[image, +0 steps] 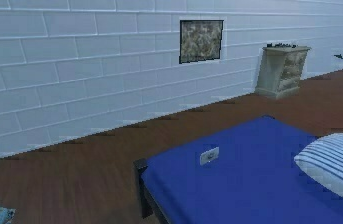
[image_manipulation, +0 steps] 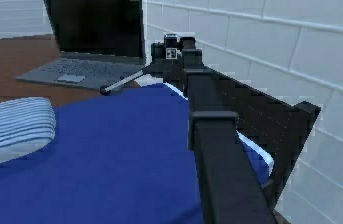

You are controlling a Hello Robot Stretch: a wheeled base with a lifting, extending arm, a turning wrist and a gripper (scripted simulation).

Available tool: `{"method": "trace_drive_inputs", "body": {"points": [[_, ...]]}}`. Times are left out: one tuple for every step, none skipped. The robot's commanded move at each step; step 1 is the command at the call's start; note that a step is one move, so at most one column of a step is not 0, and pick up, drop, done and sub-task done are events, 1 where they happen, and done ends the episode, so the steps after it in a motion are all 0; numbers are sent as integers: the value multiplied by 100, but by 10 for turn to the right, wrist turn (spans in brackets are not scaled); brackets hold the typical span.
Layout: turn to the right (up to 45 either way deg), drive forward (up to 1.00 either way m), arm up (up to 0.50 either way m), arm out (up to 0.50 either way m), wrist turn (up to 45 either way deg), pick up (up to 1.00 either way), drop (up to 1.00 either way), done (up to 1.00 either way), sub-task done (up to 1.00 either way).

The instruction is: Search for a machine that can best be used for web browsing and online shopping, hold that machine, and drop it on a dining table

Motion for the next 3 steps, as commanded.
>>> {"method": "trace_drive_inputs", "body": {"points": [[0, 0, 0, 0, -450, 0, 0, 0, 0], [0, 0, 0, 0, -240, 0, 0, 0, 0], [0, 0, 0, -48, 0, 0, 0, 0, 0]]}}
